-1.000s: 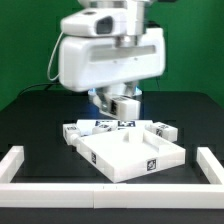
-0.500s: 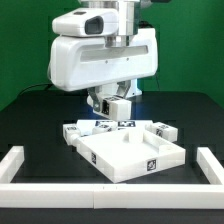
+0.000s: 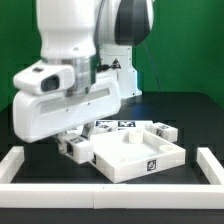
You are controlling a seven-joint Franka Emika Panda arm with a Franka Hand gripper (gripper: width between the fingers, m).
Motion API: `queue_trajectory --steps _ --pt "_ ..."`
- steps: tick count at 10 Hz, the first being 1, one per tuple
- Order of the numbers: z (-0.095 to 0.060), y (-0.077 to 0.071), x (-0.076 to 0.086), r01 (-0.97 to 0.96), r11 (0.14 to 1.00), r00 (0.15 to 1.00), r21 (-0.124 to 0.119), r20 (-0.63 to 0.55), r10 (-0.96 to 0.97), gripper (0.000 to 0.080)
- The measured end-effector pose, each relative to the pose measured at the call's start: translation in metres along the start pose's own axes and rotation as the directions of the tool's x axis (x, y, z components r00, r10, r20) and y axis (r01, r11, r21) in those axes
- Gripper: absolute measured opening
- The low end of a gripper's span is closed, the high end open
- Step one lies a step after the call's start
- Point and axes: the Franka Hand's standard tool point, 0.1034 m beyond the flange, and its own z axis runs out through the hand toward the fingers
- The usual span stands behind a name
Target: Assemble one leg
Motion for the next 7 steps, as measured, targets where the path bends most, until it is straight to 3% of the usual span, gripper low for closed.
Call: queue_trajectory --steps 2,3,7 --pt "0.011 0.019 -0.009 0.036 0.999 0.999 -0.007 -0.003 -0.036 0.0281" --pt "0.008 0.023 -0.011 0.035 0.999 0.999 -0.012 -0.005 -0.035 0.0281" --pt "0.007 0.023 -0.011 0.036 0.999 0.999 -0.013 -0.006 -0.036 0.0281"
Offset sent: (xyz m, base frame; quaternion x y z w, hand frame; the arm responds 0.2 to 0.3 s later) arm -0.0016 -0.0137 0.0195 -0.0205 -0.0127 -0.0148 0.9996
